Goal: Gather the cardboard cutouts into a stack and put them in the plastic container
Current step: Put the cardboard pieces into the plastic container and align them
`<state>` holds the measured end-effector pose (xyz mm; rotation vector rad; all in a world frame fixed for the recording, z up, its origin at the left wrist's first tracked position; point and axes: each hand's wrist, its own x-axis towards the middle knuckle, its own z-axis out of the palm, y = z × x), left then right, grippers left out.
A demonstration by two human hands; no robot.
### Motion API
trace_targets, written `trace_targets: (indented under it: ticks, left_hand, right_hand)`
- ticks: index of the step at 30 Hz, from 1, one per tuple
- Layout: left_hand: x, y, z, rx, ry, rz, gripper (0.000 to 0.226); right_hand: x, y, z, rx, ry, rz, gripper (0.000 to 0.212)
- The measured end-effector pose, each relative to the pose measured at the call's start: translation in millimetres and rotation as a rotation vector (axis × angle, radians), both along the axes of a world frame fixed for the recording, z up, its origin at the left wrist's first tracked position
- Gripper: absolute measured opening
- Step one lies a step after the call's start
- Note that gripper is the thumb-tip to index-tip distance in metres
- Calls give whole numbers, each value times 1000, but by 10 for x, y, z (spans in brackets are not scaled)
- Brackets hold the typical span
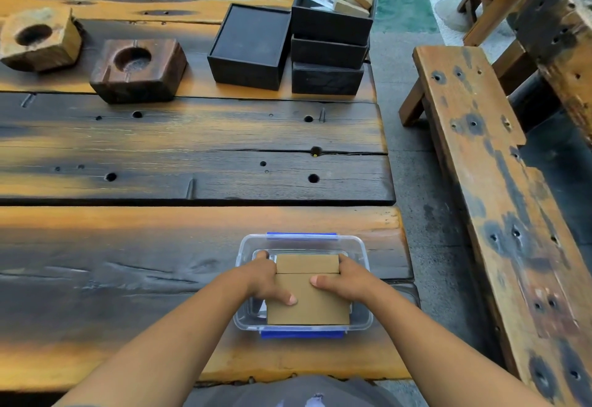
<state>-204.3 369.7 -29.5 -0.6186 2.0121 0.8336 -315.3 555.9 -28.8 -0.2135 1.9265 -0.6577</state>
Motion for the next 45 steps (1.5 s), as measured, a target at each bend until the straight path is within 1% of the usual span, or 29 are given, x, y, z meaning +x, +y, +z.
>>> trace_targets:
  ticks: [3,5,6,8,10,11,12,13,14,15,17,19,22,26,29,31,32,33,34,35,36,37,38,39,42,45]
  left_hand:
    - [44,54,-5,-26,31,63,97]
    - [71,96,-11,-34,45,116,96]
    - [87,126,-4,-44,55,144,92]
    - [146,206,28,-69,98,204,78]
    - [230,292,40,-37,177,294,63]
    - [272,326,46,-10,222,349,61]
    - [308,350,59,2,264,377,66]
    - [319,362,72,-4,290,370,80]
    - [327,365,79,-22,299,345,98]
    - [322,356,86,-38,290,315,111]
    - [291,332,107,-43,260,272,123]
    - [255,288,121,-29,240,252,128]
    - [223,251,123,-35,214,205,128]
    - [275,272,93,-47,202,173,125]
    - [326,320,68,-65,239,188,123]
    - [363,368,57,-31,283,312,123]
    - [384,384,62,7,289,408,121]
    - [409,403,62,63,281,519,114]
    - [441,418,49,137,269,647,99]
    - [472,434,38,223,255,783,79]
    - [505,464,38,301,230,911,64]
    - [525,493,40,354,198,1005,54]
    - [539,521,37,378,170,1056,49]
    - [546,546,29,388,153,1086,46]
    - [517,609,14,358,133,1128,39]
    - [478,644,20,318,110,1132,40]
  right_hand:
    - [30,-8,6,42,20,31,64]
    - [88,4,-8,74,78,15,57]
    - [127,12,-14,78,117,-6,55]
    - [211,45,-6,49,199,-45,54]
    - [272,95,10,-14,253,-65,60]
    - [286,122,19,-38,269,-51,70]
    - [293,146,27,-44,283,-11,85]
    - [291,158,36,-36,299,47,97]
    - [287,161,43,-26,316,108,103]
    - [278,151,46,-15,333,154,106]
    - [249,134,43,23,359,204,106]
    - [234,102,46,59,381,225,103]
    - [253,87,-1,96,440,250,94]
    - [342,118,-53,115,518,276,92]
    - [416,150,-64,63,495,211,93]
    - [441,172,-56,-3,426,84,95]
    - [439,188,-49,-30,380,6,96]
    - [435,211,-42,-43,319,-71,95]
    - [434,234,-37,-43,241,-149,92]
    - [433,255,-38,-42,156,-231,83]
    - [439,276,-40,-39,78,-300,69]
    - [444,283,-38,-26,16,-348,55]
    - [447,281,-37,-4,-19,-367,47]
    - [445,271,-40,21,-33,-361,44]
    - [431,224,-19,67,-52,-323,41]
    - [461,184,-12,92,-70,-320,43]
